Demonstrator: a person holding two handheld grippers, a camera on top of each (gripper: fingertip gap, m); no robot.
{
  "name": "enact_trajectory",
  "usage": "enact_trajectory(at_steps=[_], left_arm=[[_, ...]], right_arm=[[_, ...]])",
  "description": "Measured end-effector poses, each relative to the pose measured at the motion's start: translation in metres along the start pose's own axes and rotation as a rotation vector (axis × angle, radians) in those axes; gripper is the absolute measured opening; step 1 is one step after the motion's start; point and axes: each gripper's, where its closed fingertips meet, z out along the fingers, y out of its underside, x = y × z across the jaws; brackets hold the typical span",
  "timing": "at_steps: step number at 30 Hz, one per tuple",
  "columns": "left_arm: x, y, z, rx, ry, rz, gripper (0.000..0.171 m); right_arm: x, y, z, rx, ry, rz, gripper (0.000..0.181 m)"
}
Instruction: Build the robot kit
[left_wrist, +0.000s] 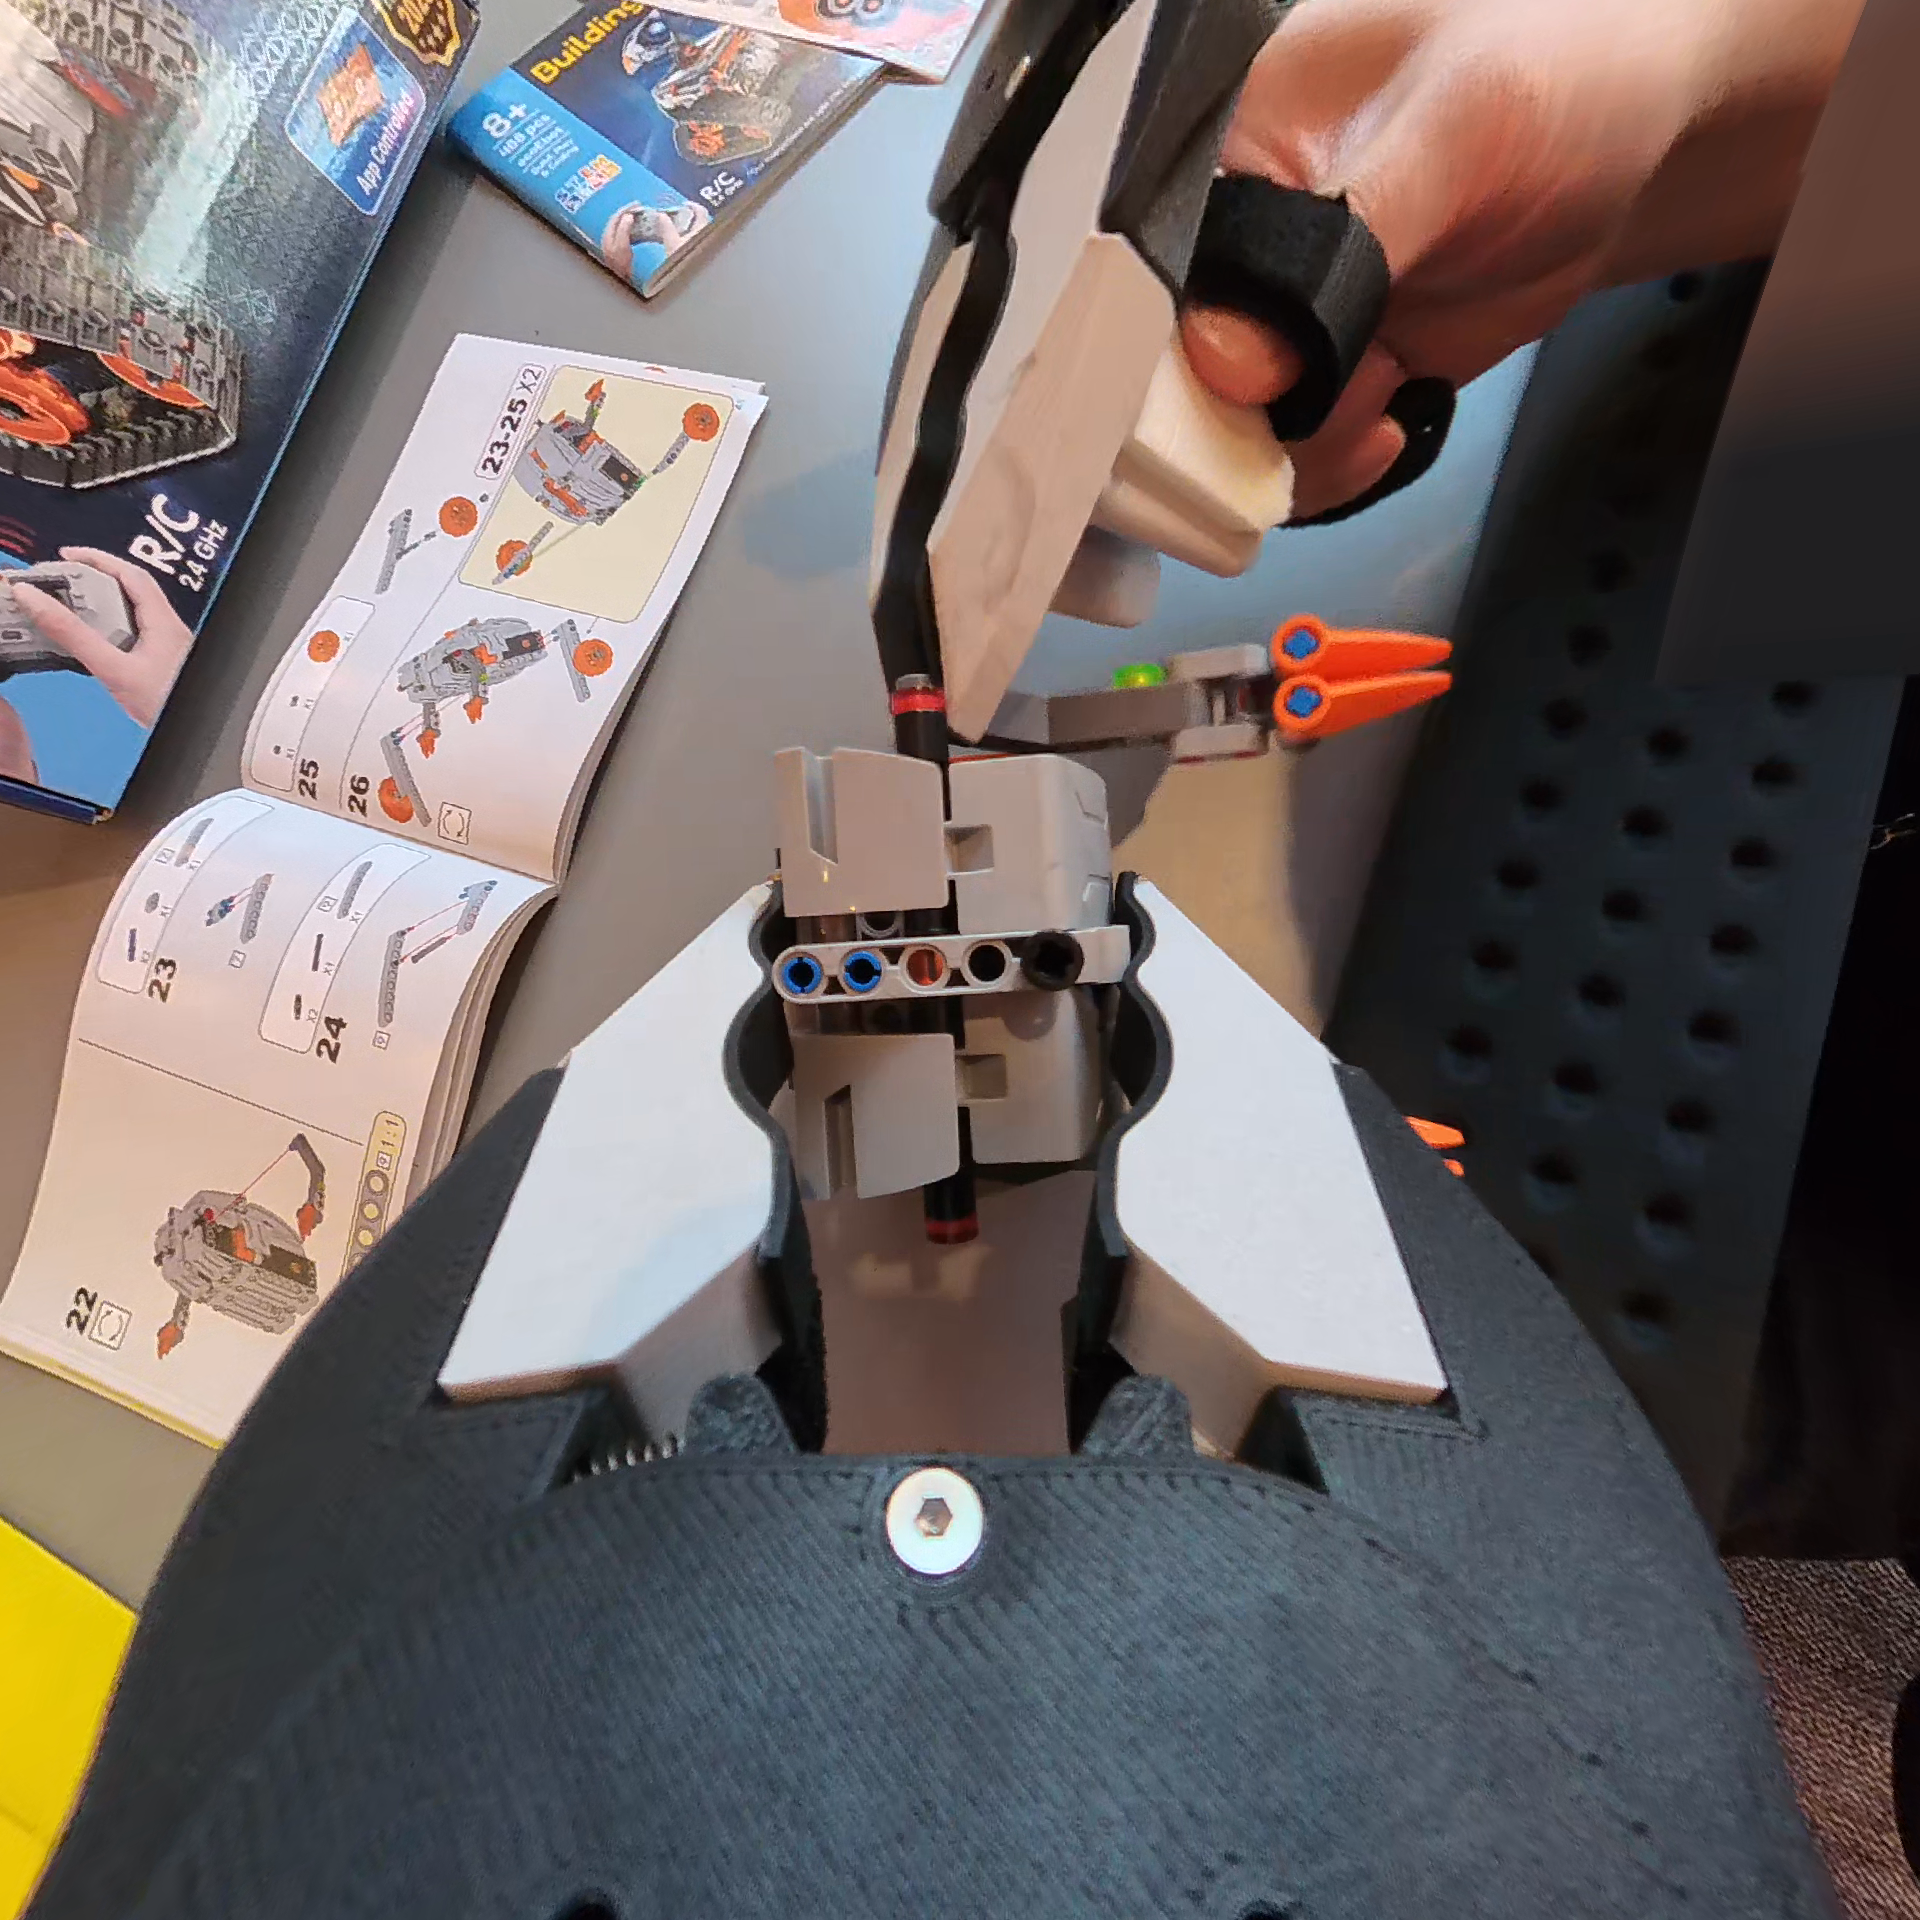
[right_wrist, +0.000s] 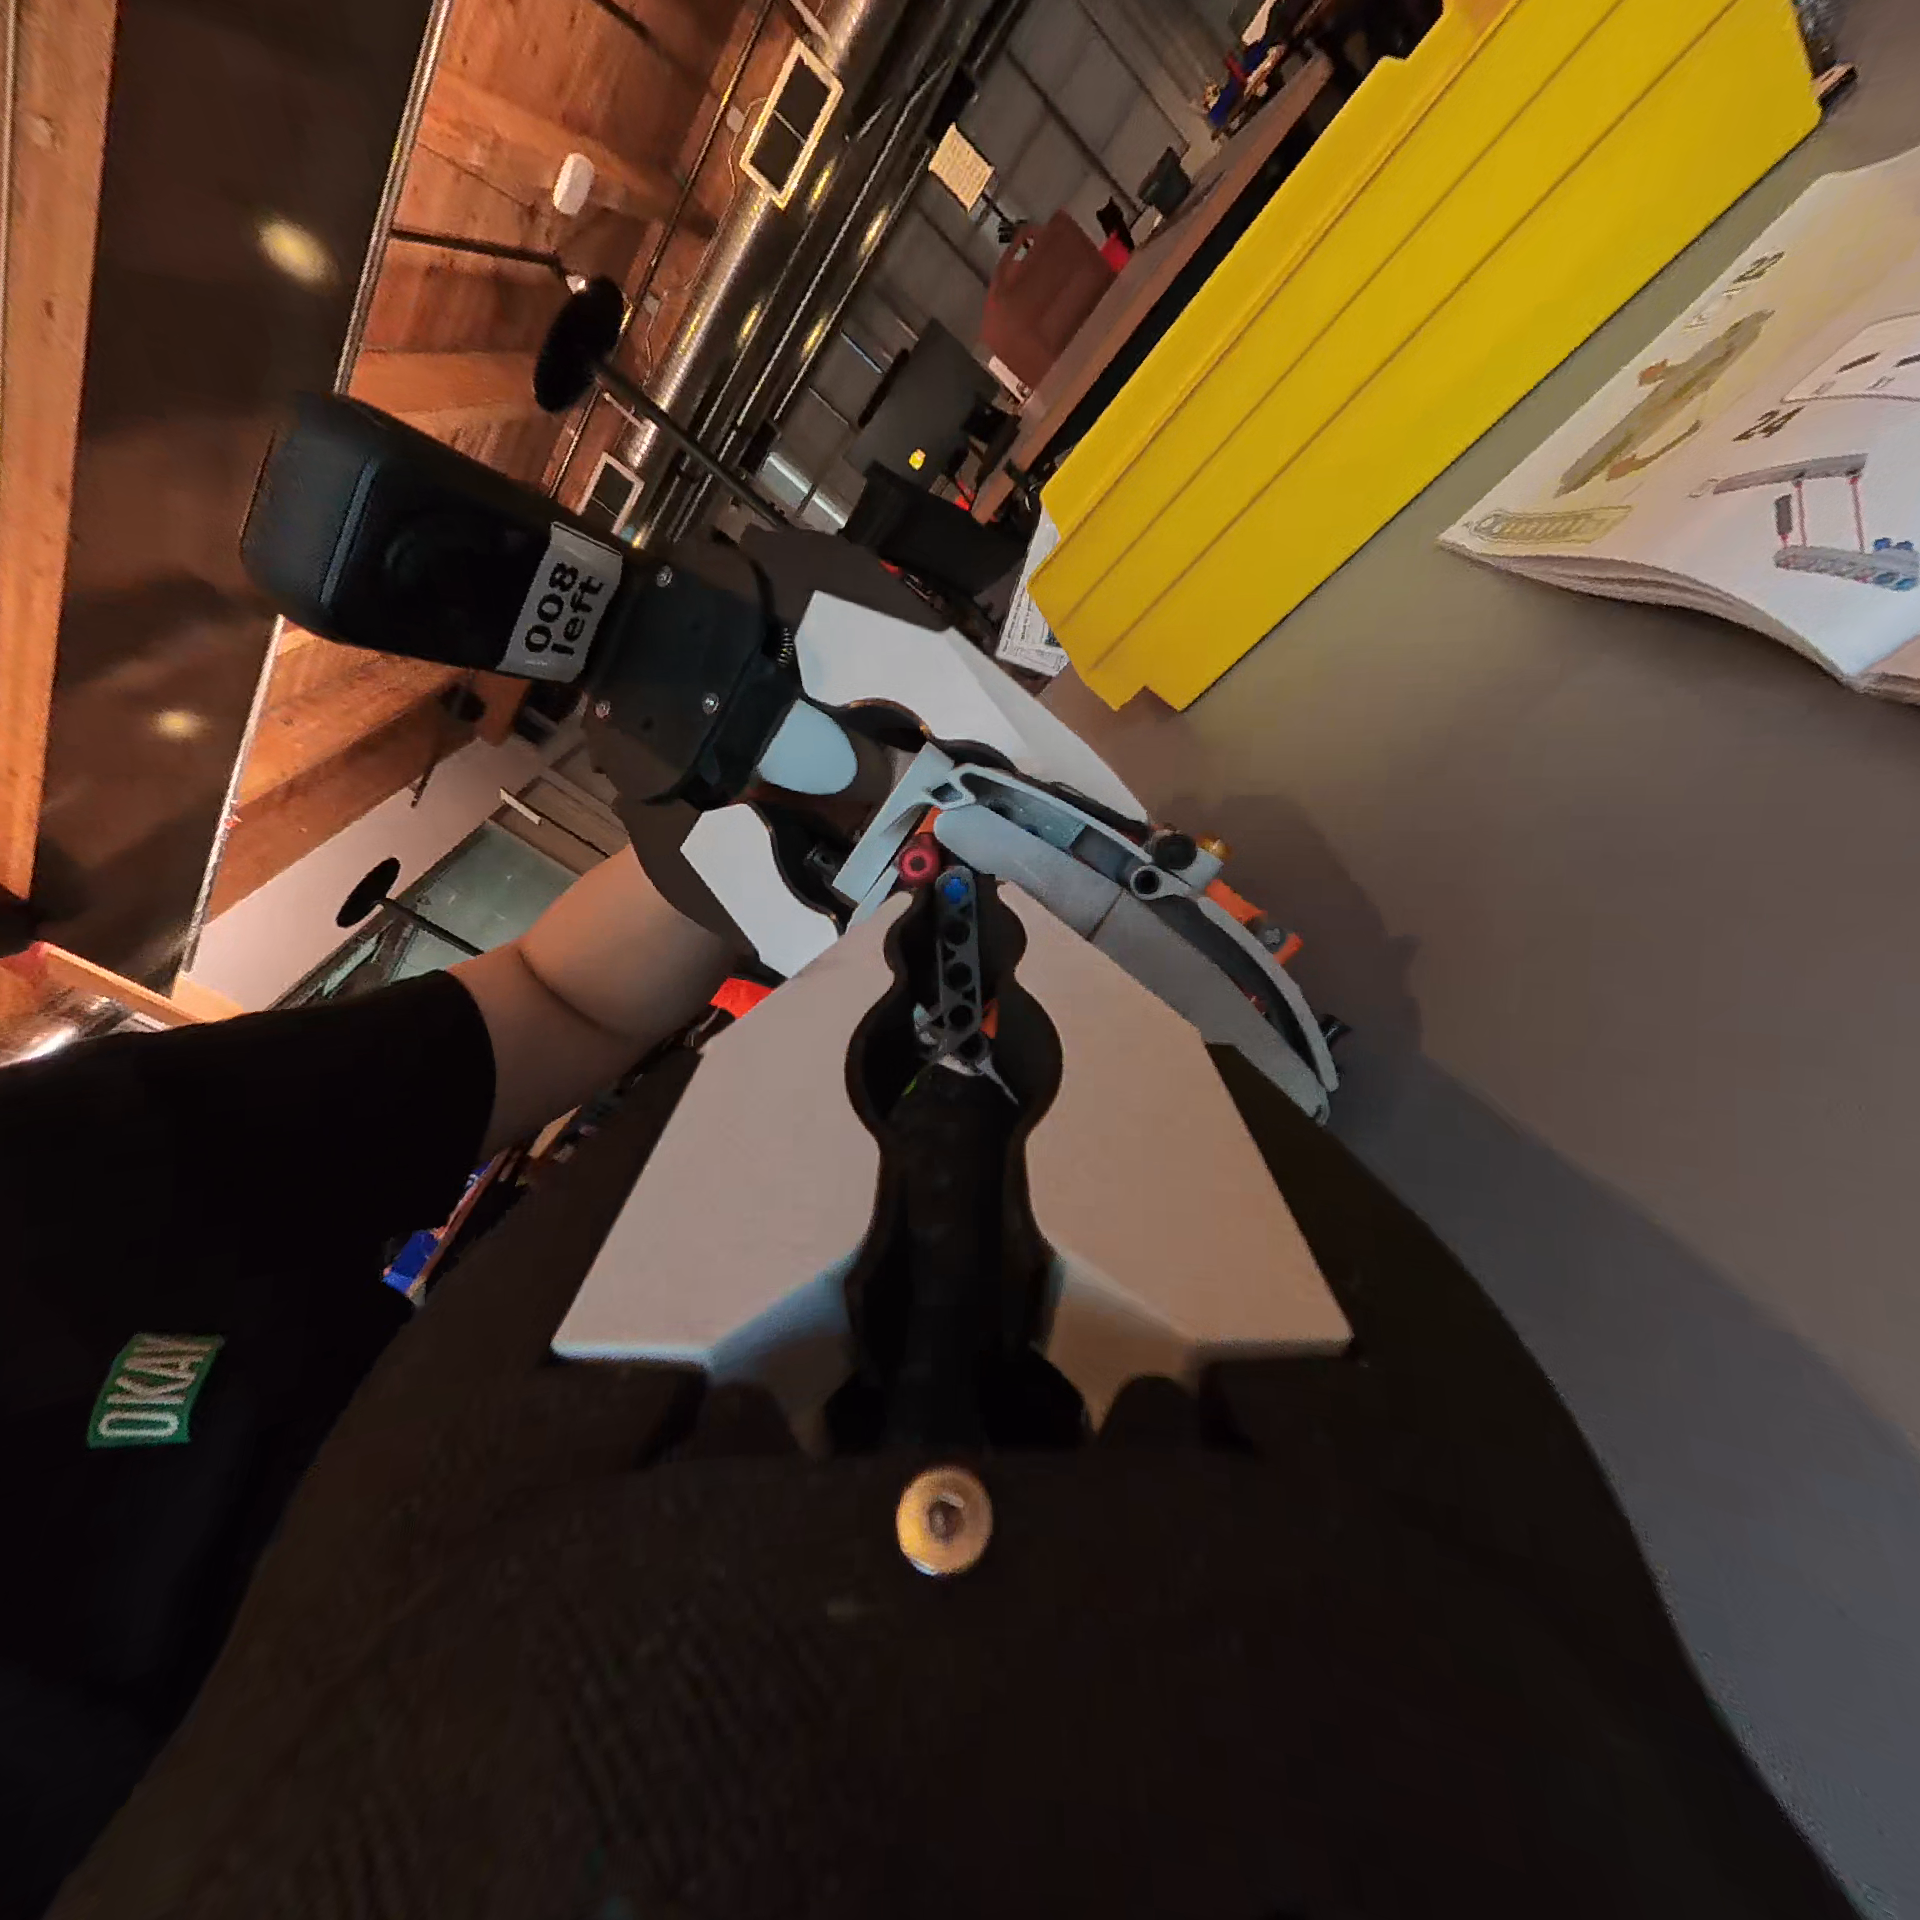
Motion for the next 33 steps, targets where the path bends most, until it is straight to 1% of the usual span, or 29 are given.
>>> enact_trajectory(at_steps=[3, 7, 9, 11, 15, 18, 20, 24, 28, 33], left_arm=[[0.0004, -0.0004, 0.0005, -0.007, 0.000, 0.003, 0.060], [0.0019, -0.0003, 0.0003, -0.012, 0.011, 0.017, 0.060], [0.0012, -0.0002, 0.0003, -0.013, 0.012, 0.009, 0.060], [-0.0011, 0.0005, -0.0004, -0.007, 0.017, -0.015, 0.060], [-0.0018, 0.0006, -0.0010, 0.014, 0.007, -0.031, 0.060], [-0.0015, 0.0003, -0.0011, 0.021, -0.001, -0.027, 0.060], [-0.0006, 0.0003, -0.0011, 0.020, 0.001, -0.019, 0.060], [-0.0009, -0.0002, -0.0002, 0.002, -0.004, -0.012, 0.060], [0.0006, -0.0005, 0.0008, -0.016, 0.007, 0.018, 0.060], [-0.0010, -0.0011, 0.0023, -0.032, 0.010, 0.012, 0.060]], right_arm=[[0.0006, 0.0001, -0.0009, -0.061, 0.044, -0.060, 0.007], [-0.0001, 0.0045, -0.0009, -0.212, 0.084, -0.170, 0.007], [0.0012, 0.0031, 0.0003, -0.231, 0.088, -0.195, 0.007], [0.0019, 0.0013, 0.0026, -0.189, 0.079, -0.179, 0.007], [0.0014, -0.0009, 0.0032, -0.020, 0.024, -0.041, 0.007], [0.0006, 0.0013, 0.0035, 0.076, 0.014, 0.057, 0.007], [-0.0003, 0.0024, 0.0030, 0.103, 0.017, 0.059, 0.007], [0.0013, 0.0021, 0.0022, -0.044, 0.095, -0.091, 0.007], [0.0010, 0.0070, 0.0000, -0.261, 0.098, -0.165, 0.007], [0.0038, 0.0061, -0.0003, -0.389, 0.147, -0.273, 0.007]])
